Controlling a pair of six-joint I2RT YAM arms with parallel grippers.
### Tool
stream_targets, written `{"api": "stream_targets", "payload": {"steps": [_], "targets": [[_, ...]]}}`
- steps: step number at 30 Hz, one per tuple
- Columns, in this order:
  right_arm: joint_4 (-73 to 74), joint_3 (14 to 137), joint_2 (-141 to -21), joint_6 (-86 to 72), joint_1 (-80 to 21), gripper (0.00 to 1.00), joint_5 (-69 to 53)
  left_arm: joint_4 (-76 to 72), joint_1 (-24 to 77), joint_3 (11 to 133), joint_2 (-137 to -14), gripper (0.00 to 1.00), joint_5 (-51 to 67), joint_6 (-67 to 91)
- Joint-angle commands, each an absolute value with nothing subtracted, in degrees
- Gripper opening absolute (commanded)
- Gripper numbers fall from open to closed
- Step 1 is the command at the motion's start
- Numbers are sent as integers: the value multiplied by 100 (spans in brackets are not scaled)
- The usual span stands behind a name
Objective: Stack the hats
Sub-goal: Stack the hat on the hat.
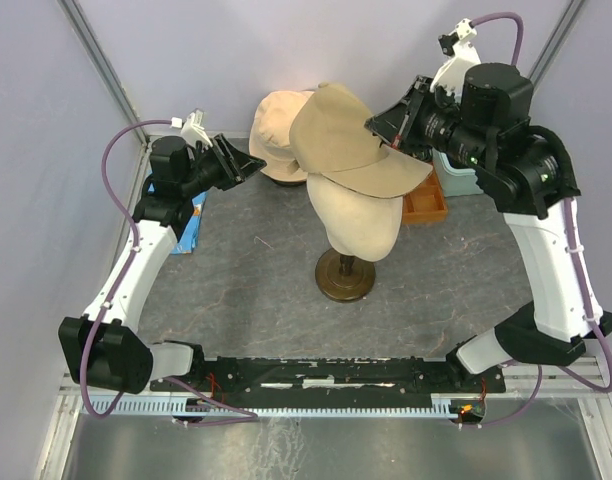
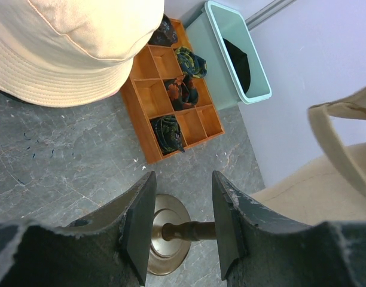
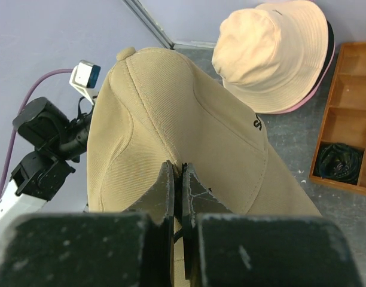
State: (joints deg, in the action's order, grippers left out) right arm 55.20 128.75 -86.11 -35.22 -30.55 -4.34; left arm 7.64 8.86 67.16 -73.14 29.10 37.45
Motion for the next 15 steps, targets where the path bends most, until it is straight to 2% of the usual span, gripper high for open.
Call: {"api": "stream_targets", "payload": {"steps": [1,10,15], "targets": [[5850,13377,-8492,-3132,-3294,0,174,625,913,6767,-7322,49,2987,3508],[5997,12643,-8091,-3096,-3406,0,388,531,910,6794,-7433,49,3065,3532],[6040,12769,-8179,-3129,-3501,0,413,460,916,6682,-7418,49,3075,3550]]}}
